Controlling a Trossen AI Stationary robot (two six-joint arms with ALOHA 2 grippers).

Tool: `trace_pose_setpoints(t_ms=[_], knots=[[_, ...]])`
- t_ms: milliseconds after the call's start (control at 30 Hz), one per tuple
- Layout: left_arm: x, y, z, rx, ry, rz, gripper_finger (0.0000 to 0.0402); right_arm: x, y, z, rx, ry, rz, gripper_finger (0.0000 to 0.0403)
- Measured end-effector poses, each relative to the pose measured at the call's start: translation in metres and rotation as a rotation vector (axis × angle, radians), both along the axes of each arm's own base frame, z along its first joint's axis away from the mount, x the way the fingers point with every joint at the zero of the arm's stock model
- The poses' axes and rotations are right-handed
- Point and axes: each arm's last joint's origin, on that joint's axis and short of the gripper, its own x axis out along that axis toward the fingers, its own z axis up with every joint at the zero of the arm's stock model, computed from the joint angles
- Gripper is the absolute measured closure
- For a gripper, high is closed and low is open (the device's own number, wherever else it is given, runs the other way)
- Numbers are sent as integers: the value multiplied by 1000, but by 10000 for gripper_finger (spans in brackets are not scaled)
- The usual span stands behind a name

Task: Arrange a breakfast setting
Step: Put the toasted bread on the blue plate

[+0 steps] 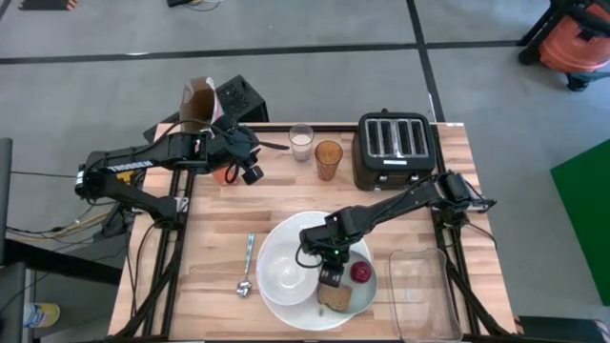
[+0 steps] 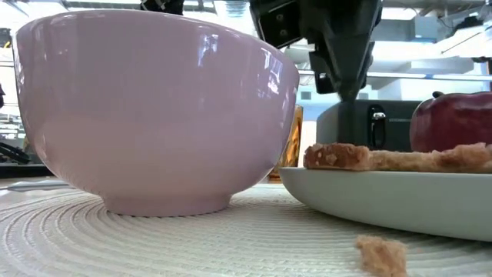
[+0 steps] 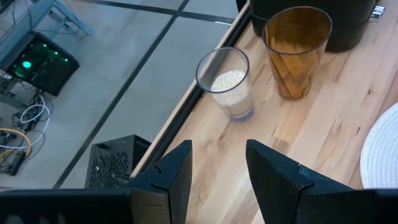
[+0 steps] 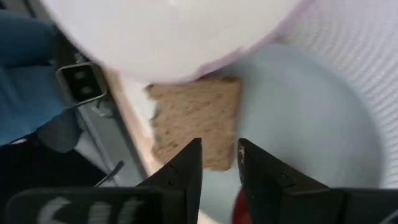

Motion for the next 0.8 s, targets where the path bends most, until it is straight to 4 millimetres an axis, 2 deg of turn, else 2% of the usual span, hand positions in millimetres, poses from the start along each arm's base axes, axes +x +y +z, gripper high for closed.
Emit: trace_pose_setpoints(t_ms=[167,433,567,800], knots=[[0,0,0,-13,-2,-12,262,1,7,7,100,-5,-8,278],[1,-1,-1,-34,8,-55,262,-2,49,12,214,-97,81,278],[1,-1,-1,-32,9,-56,262,3,58,17,243,-160,46,278],[1,-2,-1,-39,9,-63,262,13,65,-23,210,-28,-52,290]])
